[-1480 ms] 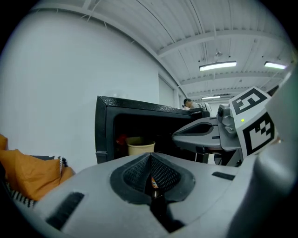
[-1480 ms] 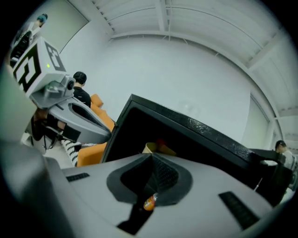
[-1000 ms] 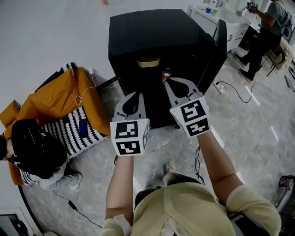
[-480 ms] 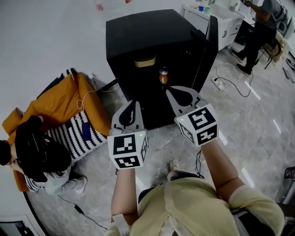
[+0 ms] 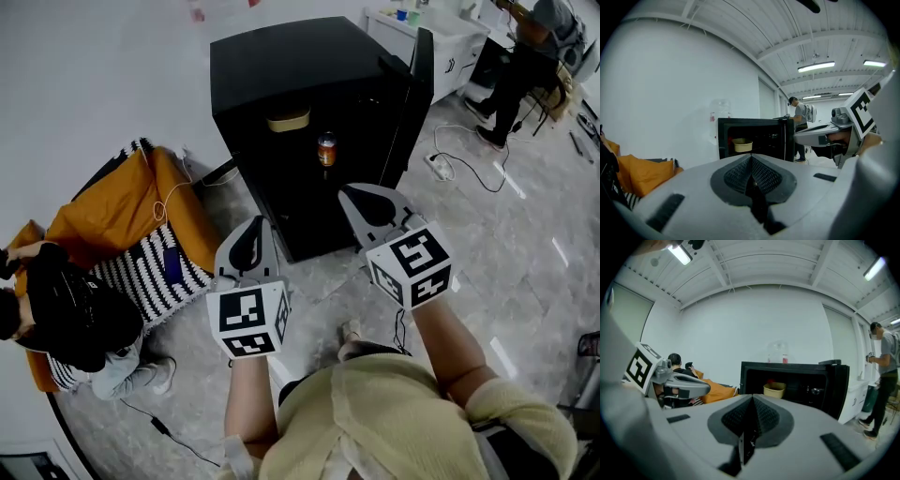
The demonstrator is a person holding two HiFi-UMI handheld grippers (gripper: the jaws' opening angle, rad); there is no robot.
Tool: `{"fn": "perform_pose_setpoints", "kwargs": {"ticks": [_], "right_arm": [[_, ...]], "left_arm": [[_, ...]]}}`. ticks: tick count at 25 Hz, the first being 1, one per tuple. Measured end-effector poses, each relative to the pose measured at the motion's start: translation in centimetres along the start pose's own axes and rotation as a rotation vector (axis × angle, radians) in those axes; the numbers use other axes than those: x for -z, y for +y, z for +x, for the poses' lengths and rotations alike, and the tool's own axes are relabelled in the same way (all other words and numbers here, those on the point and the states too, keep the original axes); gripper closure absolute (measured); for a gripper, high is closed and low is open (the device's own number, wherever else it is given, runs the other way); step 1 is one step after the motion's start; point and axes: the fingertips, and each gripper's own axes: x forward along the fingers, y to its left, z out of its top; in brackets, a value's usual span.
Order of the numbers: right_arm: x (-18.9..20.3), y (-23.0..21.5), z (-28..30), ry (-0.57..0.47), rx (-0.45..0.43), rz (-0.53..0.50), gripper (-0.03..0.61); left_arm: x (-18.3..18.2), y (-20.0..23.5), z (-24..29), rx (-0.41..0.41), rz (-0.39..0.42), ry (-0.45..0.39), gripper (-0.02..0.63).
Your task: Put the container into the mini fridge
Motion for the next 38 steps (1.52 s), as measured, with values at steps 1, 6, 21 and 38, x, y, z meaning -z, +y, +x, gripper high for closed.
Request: {"fn": "perform_pose_setpoints", "kwargs": {"ticks": [1,6,21,38], "right_arm": [[0.1,0.1,-0.2,0.001,-0.001,0.003,0.55],[0.8,0.5,-1.2,0.012,-0.004,0.009,0.551],[1.8,0.9,-2.8,0.026,-0.006,0.038,0.551],[2.8,0.9,-1.5,0.048,-0.032,0.083,0.551]], "left_arm": [[0.1,-0.1,-0.2,0.001,0.001,0.001,0.591],[1.0,-0.1,-1.4,-0.004,-0.001,0.013,0.591],[1.9,-0.2,-3.0,-0.005,-0.013,0.025,0.591],[1.8,-0.4,-1.7,0.01,-0.016,0.041,0.591]]}}
